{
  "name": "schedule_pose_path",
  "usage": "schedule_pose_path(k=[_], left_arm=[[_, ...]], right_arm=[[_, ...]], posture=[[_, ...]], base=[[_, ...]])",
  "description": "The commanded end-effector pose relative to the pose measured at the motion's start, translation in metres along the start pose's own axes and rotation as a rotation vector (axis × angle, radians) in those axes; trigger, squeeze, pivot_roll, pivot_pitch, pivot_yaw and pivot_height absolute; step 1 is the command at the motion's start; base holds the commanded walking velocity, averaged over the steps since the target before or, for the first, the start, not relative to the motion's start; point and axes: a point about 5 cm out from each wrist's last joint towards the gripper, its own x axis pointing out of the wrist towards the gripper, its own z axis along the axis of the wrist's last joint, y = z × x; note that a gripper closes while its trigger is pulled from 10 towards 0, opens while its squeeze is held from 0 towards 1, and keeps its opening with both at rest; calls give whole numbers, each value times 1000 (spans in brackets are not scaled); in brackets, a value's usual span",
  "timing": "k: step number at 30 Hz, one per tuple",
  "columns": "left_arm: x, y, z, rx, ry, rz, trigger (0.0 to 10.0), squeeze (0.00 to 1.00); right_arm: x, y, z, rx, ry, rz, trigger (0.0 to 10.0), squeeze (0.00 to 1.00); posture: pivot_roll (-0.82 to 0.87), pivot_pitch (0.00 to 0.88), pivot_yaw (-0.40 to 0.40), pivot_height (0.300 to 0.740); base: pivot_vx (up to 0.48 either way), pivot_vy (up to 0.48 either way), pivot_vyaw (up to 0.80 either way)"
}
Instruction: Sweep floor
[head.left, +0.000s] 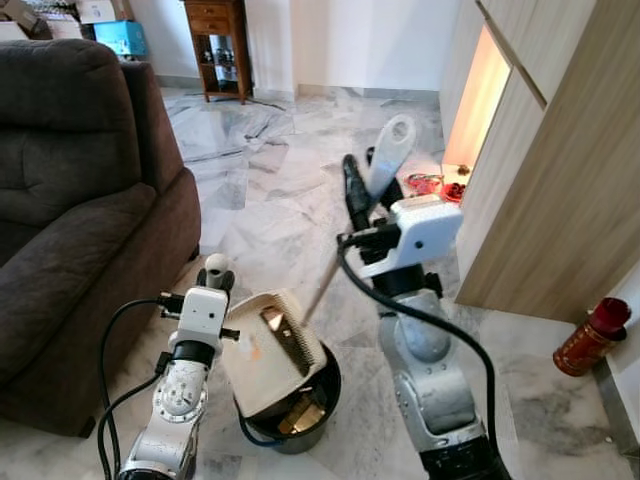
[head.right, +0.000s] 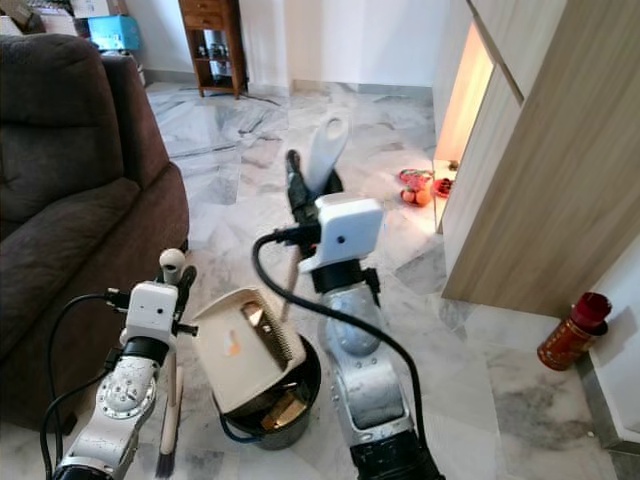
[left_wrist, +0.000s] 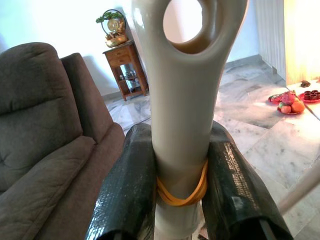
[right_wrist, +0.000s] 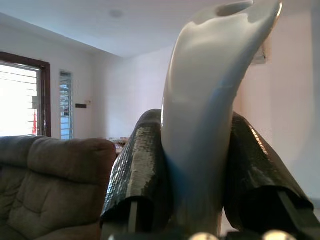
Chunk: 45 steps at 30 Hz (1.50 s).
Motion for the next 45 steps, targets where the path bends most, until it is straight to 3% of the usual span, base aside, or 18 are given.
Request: schedule_pose_path(k=[1, 8, 21, 39, 45], left_arm=[[4, 3, 10, 20, -58, 8, 10000, 0], [4, 2, 10, 20, -60, 10, 10000, 0], [4, 2, 10, 27, -63, 4, 10000, 0], [4, 0, 10, 33, -65, -7, 10000, 0], [4, -1, 10, 34, -67, -7, 10000, 0]], right_arm=[[3, 7, 21, -13, -127, 27, 10000, 0], [2, 19, 22, -51, -150, 96, 10000, 0], [-10, 38, 15, -238, -176, 289, 10000, 0], [-15, 48, 14, -306, -203, 387, 10000, 0], [-12, 42, 15, -364, -217, 340, 10000, 0]], posture=[[150, 0, 15, 740], [153, 0, 13, 740], [150, 0, 12, 740], [149, 0, 10, 740], [150, 0, 10, 740]], base=[[0, 0, 0], [0, 0, 0], [0, 0, 0], [0, 0, 0], [0, 0, 0]])
